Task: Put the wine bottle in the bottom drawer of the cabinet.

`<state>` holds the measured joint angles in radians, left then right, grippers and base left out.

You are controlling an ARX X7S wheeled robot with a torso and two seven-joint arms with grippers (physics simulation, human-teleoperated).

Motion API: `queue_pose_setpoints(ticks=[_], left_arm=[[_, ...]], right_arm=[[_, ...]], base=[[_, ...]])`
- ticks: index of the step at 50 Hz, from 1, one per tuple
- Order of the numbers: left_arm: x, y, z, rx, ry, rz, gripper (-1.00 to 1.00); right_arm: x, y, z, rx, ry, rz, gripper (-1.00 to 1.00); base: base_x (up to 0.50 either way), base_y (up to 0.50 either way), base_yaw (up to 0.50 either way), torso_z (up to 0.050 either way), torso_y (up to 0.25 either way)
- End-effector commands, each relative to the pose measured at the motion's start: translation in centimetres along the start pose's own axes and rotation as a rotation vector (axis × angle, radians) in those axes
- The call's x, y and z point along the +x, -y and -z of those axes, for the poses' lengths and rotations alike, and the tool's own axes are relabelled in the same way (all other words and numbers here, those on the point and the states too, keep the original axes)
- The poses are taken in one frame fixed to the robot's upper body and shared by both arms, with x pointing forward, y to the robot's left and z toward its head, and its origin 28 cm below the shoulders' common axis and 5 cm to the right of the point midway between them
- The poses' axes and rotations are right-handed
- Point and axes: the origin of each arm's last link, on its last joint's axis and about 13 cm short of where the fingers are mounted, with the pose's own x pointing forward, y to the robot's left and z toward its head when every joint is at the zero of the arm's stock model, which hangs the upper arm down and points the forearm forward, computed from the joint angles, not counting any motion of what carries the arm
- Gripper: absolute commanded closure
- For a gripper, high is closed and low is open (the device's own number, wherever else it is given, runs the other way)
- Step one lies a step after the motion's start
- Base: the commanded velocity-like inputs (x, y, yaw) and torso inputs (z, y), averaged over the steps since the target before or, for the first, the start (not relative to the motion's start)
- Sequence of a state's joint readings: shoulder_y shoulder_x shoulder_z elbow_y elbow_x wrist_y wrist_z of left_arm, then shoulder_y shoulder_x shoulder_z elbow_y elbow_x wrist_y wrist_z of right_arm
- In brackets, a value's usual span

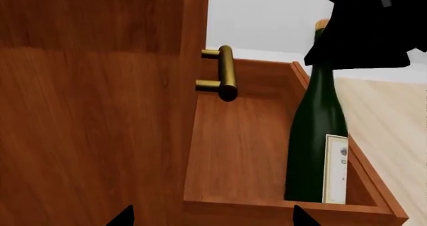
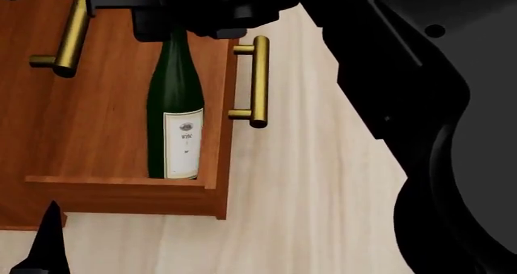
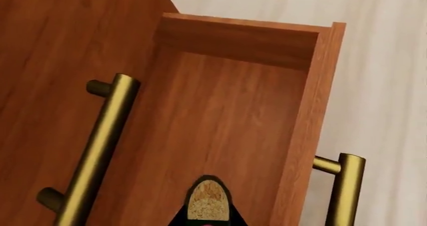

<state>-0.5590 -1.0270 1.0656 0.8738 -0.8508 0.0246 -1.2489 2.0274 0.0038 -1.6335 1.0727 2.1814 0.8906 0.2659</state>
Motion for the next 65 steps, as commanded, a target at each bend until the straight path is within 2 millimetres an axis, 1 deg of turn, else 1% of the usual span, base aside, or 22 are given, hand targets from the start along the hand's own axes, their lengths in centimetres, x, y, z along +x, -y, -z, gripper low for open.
queue_pose_setpoints(ticks=[1,13,20,58,65], left_arm=[[-0.08,0.14,-0.09,0.003,0.005,0.006,-1.0],[-0.1,0.1,-0.1,-0.002,0.008,0.005,-1.0],[-0.09,0.03,-0.02,-0.004,0.009,0.005,-1.0],[-0.22,-0.03,-0.1,-0.013,0.027,0.008,-1.0],[-0.15,-0.13,0.05,-0.022,0.018,0.004,-1.0]], right_arm=[[0.69,-0.69,0.94,-0.004,-0.045,-0.032,1.0],[0.98,-0.72,1.22,-0.012,-0.051,-0.042,1.0],[1.15,-0.69,1.4,-0.014,-0.056,-0.037,1.0],[1.29,-0.59,1.56,-0.025,-0.061,-0.023,1.0],[1.29,-0.59,1.56,-0.025,-0.061,-0.023,1.0]], base=[[0.0,0.0,0.0,0.0,0.0],[0.0,0.0,0.0,0.0,0.0],[0.0,0.0,0.0,0.0,-0.104],[0.0,0.0,0.0,0.004,-0.181],[0.0,0.0,0.01,0.001,-0.018]])
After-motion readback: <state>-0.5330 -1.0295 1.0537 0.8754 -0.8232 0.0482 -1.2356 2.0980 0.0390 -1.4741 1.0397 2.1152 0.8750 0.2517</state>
